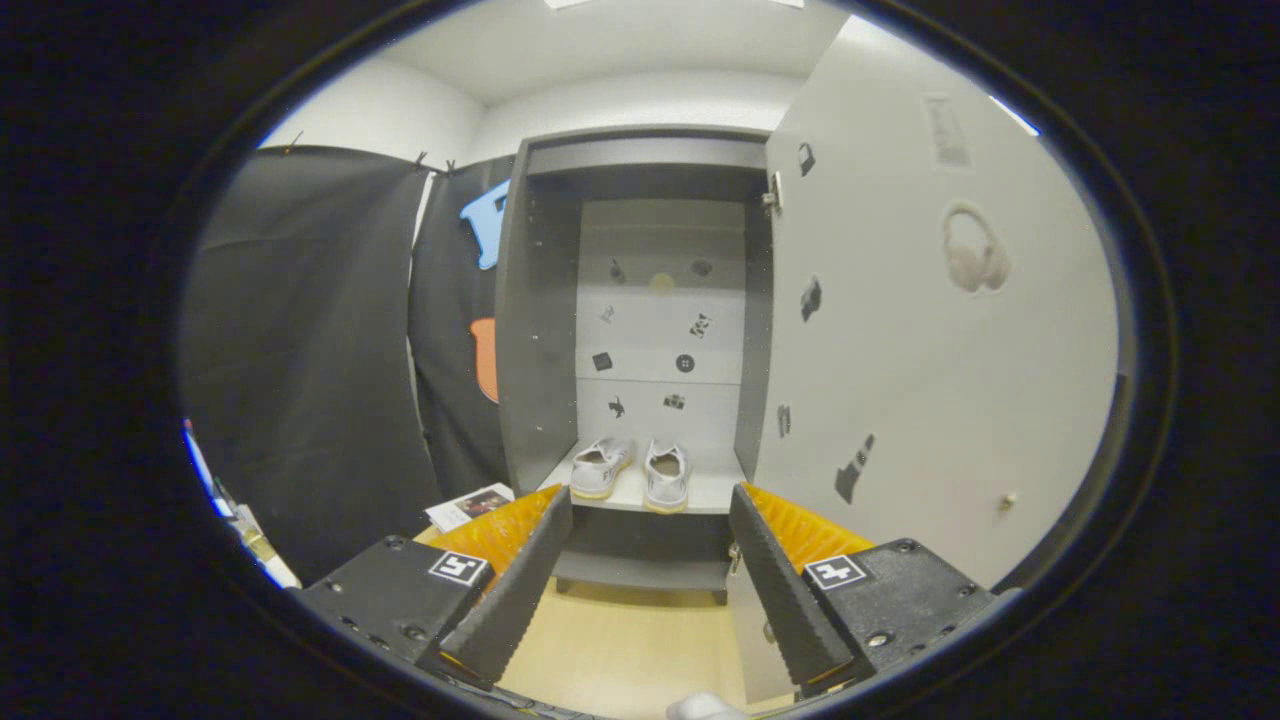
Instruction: Open the shoe cabinet door, grab the shoes and put them into the shoe cabinet, then close the shoe cabinet door.
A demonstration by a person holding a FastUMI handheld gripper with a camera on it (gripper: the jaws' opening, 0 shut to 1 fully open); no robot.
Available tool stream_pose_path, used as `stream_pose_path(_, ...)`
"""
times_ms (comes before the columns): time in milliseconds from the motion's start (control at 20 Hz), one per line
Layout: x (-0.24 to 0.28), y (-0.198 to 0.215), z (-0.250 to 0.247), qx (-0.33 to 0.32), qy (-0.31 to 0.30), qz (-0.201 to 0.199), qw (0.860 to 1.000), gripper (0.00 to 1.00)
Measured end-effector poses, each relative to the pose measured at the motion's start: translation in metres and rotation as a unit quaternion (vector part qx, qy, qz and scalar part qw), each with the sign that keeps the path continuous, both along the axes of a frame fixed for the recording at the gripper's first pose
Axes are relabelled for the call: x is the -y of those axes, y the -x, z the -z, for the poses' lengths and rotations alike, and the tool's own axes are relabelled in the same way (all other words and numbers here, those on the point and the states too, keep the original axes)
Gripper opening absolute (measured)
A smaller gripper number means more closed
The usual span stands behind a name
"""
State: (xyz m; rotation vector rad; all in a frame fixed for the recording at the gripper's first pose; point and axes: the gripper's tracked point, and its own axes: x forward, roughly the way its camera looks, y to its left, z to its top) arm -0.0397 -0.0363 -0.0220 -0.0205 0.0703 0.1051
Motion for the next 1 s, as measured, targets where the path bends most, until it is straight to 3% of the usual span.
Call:
stream_pose_path(300, 0.071, 0.055, -0.026, 0.029, -0.027, 0.036, 0.999, 1.00)
stream_pose_path(500, 0.094, 0.099, -0.027, 0.033, -0.028, -0.017, 0.999, 0.97)
stream_pose_path(750, 0.146, 0.133, -0.032, 0.043, -0.013, -0.020, 0.999, 0.99)
stream_pose_path(1000, 0.206, 0.137, -0.021, 0.036, -0.021, -0.002, 0.999, 0.99)
